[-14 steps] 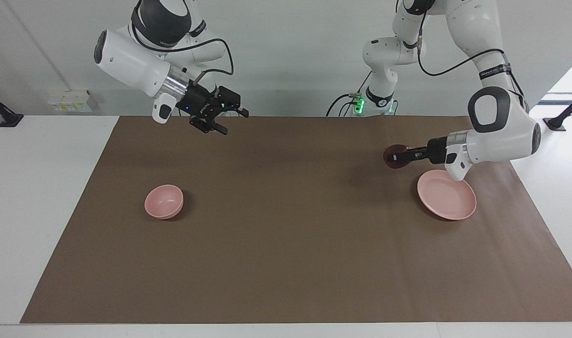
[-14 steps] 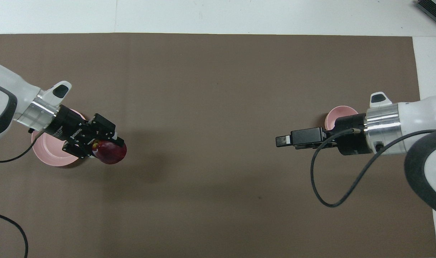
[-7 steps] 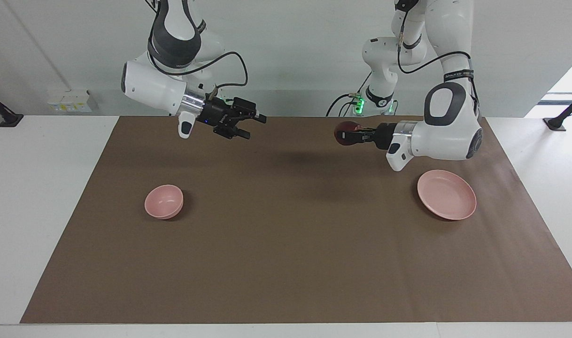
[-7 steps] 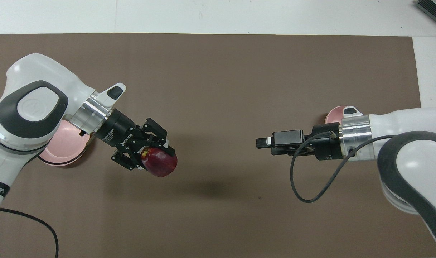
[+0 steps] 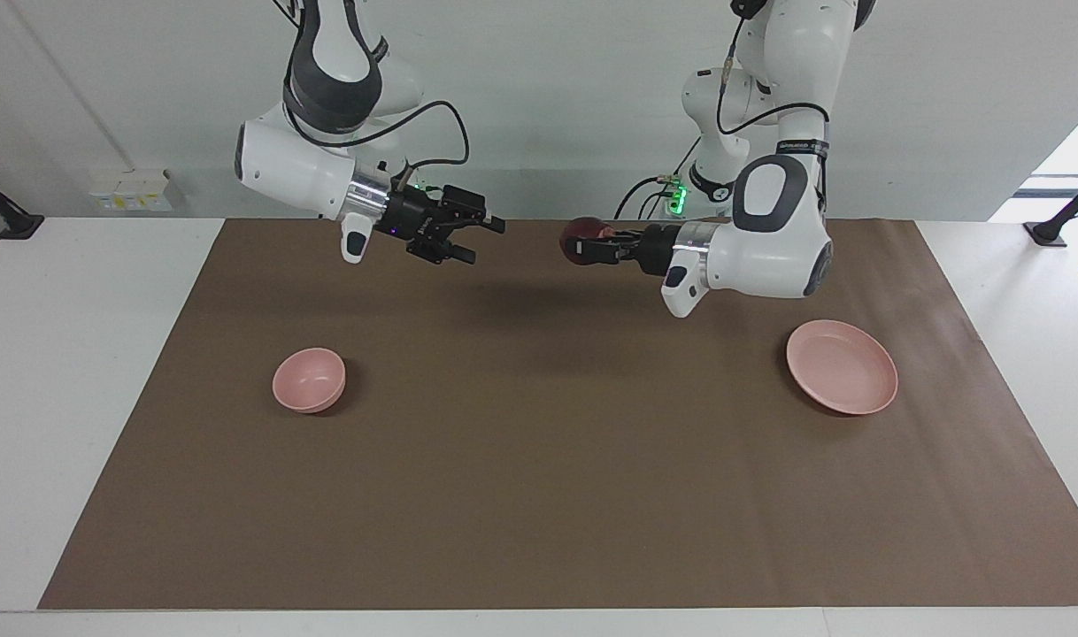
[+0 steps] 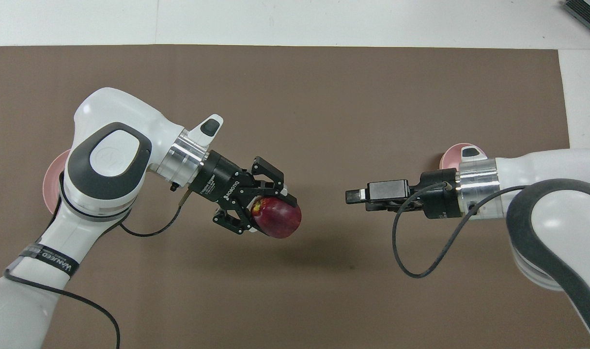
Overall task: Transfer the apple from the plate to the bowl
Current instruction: 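Bring the apple to the right gripper and close the right gripper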
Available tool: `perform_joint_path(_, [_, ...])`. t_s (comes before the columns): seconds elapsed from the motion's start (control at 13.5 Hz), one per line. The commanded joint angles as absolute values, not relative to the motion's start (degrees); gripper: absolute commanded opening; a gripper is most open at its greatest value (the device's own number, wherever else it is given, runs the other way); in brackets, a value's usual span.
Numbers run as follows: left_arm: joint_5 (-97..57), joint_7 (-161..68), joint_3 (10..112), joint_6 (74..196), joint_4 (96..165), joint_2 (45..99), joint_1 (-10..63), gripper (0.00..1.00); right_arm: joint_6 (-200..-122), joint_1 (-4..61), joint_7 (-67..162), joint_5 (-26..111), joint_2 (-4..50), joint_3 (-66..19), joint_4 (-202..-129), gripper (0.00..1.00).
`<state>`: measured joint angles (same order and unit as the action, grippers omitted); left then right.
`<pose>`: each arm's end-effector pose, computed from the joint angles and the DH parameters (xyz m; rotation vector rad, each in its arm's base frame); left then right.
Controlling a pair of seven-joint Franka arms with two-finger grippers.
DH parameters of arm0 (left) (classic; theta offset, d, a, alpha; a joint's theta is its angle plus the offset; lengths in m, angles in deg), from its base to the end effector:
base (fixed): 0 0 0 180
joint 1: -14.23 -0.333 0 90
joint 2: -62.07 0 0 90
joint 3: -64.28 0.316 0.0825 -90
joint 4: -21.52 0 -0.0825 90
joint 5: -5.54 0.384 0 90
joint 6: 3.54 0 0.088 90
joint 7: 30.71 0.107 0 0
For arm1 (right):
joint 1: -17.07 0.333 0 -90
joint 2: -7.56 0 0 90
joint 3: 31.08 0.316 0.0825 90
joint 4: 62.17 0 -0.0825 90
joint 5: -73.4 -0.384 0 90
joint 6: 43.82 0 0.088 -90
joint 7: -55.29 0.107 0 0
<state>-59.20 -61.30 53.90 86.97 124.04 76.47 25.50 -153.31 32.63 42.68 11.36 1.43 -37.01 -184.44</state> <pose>0.5226 -0.3019 0.4441 2.0202 0.4723 -1.0383 0.5035 0.1482 0.4789 -2.1350 0.0760 0.0944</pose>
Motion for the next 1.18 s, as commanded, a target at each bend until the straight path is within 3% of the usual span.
perform_joint_path(0.0, [-67.99, -63.14, 53.83, 91.89, 127.5, 75.43, 27.41, 0.0, -153.6, 32.01, 39.73, 9.33, 0.7, -36.97, -186.1, 1.0])
perform_joint_path(0.59, [-84.36, -63.49, 52.07, 100.77, 131.03, 75.87, 31.9, 0.0, -149.82, 30.08, 38.94, 4.5, -0.79, -37.06, -187.94, 1.0])
perform_joint_path(1.11, [-89.21, -64.9, 47.15, 106.58, 131.03, 75.87, 32.16, 0.0, -148.5, 29.28, 35.51, 3.35, -3.25, -37.15, -191.1, 1.0])
